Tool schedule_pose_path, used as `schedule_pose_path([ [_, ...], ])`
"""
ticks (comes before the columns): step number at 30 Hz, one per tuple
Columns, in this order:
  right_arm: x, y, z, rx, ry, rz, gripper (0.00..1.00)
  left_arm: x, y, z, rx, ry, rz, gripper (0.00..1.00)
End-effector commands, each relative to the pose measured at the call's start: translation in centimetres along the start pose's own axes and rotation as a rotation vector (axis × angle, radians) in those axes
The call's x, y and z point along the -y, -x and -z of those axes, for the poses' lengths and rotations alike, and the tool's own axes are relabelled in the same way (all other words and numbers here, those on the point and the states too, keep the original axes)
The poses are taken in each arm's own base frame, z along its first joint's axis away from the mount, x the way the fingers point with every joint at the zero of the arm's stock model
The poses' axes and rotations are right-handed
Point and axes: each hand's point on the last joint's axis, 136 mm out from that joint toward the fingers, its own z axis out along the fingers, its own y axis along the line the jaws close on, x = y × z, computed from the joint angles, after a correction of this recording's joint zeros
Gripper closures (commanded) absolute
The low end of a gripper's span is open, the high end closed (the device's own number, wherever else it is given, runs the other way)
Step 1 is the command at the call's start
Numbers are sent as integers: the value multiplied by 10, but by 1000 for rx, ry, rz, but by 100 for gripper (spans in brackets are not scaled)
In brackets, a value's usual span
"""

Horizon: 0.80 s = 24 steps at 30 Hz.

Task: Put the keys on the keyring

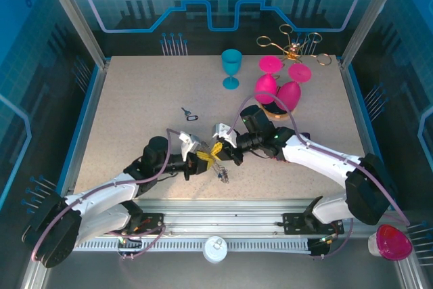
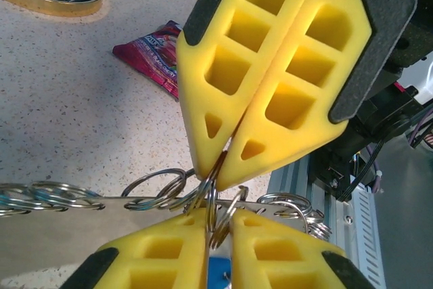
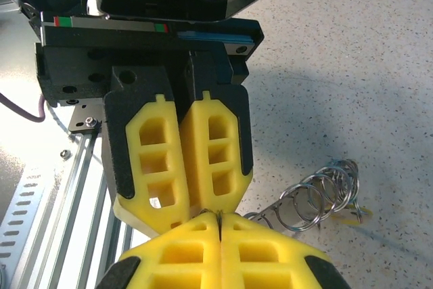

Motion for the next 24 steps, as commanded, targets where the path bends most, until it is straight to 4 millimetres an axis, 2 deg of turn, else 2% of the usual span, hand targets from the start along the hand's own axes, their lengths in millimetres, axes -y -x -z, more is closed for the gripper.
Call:
schedule_pose_path([
  [1, -1, 13, -4, 41, 5, 25, 100, 17, 16, -2, 34, -70, -63, 93],
  [4, 1, 11, -2, 36, -10, 19, 100, 17, 16, -1, 32, -62, -74, 99],
  [9, 20, 8, 10, 35, -98, -52, 98, 13, 22, 4, 43, -3, -170, 100],
  [13, 32, -3, 23, -4, -175, -117, 70, 14, 29, 7, 3, 36, -316, 100],
  [14, 35, -4, 27, -11, -196, -122, 68, 15, 28, 7, -21, 41, -353, 100],
  [15, 33, -16, 28, -36, -204, -137, 66, 15, 30, 8, -36, 49, -392, 100],
  [19, 30, -20, 48, -48, -261, -102, 61, 15, 32, 9, -106, 65, -529, 100],
  [24, 0, -19, 63, -50, -213, 89, 62, 25, 35, 9, -119, 36, -731, 100],
])
